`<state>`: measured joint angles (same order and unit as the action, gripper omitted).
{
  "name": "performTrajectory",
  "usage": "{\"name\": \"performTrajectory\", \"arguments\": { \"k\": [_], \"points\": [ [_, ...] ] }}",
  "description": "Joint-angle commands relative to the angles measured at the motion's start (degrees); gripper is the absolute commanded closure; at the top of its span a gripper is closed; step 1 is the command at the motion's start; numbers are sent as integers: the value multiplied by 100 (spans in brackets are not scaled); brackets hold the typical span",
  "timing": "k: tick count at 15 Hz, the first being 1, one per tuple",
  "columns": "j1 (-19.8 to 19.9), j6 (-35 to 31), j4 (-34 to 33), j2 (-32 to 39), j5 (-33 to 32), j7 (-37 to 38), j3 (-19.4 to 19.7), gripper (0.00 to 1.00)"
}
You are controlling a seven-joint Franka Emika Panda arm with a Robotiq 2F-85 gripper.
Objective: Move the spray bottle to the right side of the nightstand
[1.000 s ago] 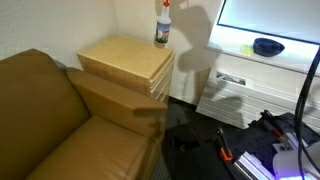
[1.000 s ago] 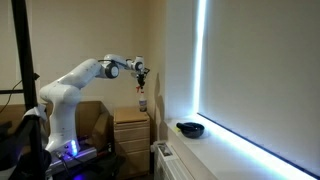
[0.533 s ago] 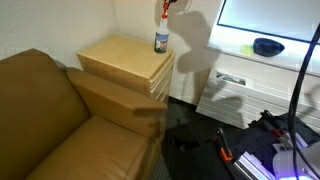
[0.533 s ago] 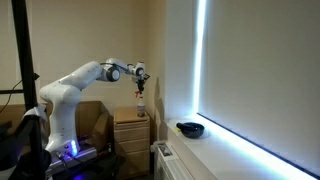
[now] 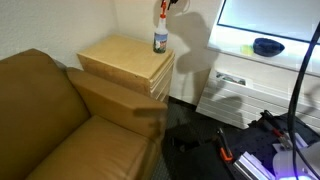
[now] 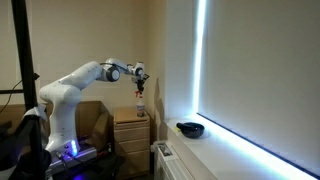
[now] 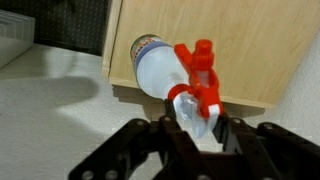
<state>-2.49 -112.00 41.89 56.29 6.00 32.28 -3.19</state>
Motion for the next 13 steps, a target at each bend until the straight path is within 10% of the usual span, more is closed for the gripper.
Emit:
{"name": "performTrajectory", "arguments": {
  "k": [1,5,13],
  "points": [
    [-87,-52,-103,-26,-67,-13,10,28],
    [-179,-29,-228,-189,-89,-206,-11,2],
    [-383,-36,-519,-716,-517,-330,53,0]
  ]
}}
